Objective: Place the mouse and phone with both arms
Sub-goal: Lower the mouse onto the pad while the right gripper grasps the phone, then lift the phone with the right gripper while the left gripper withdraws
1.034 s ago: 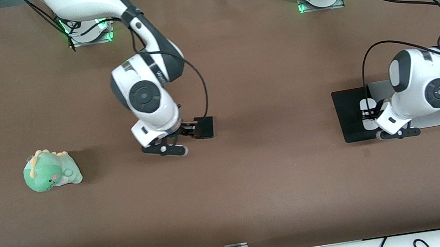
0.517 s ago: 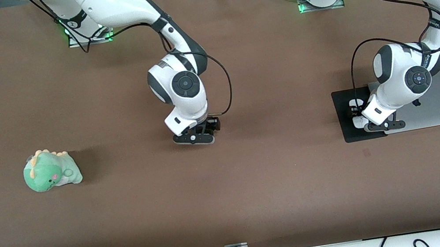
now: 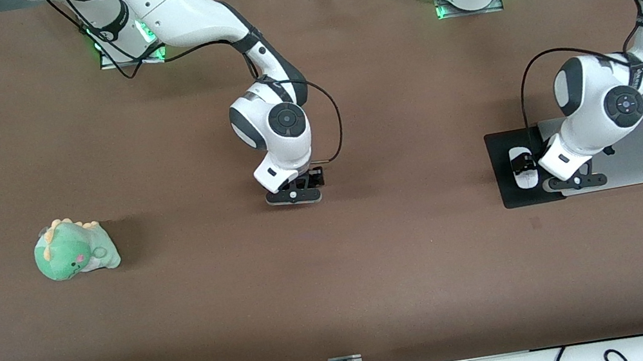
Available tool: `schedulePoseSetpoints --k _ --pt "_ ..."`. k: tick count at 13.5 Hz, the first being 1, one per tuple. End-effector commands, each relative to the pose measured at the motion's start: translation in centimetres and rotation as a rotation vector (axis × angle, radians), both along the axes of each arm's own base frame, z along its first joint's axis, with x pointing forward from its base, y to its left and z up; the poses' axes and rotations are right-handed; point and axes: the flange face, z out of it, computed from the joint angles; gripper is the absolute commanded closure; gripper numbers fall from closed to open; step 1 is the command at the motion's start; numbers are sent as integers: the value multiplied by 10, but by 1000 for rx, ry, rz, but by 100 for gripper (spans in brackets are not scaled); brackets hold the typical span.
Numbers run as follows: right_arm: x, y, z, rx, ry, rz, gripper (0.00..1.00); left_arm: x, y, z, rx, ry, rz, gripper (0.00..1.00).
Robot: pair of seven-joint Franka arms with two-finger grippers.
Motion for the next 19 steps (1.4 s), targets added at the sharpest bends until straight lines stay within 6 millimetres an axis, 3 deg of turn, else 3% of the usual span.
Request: schedulePoseSetpoints --k 1,2,4,6,8,9,13,15,17,18,19 --pt "-6 3 -4 0 -26 13 0 27 5 74 33 80 -8 0" --pt "-7 2 -6 -5 -22 13 2 35 -1 103 42 120 -14 0" --pt "-5 2 -6 -6 -21 23 30 42 -9 153 56 186 -19 0" --pt "-1 -1 -2 -4 -23 30 48 44 -24 209 57 215 -34 0" --pt "2 -2 2 -2 -21 46 68 47 -23 256 50 185 -25 0" --pt "9 -9 7 -12 -4 61 72 50 -20 275 43 151 -17 0" --pt "60 -55 50 -47 114 143 75 37 -16 340 41 144 -6 0" --pt "85 -90 70 5 145 200 76 19 -33 352 72 124 -16 0" --pt "102 -126 83 8 178 250 77 -11 -32 354 101 114 7 0" --pt "111 -149 92 11 190 250 77 -18 -20 360 112 54 26 0" --pt "117 -174 96 10 207 249 78 -30 -15 352 114 35 30 0"
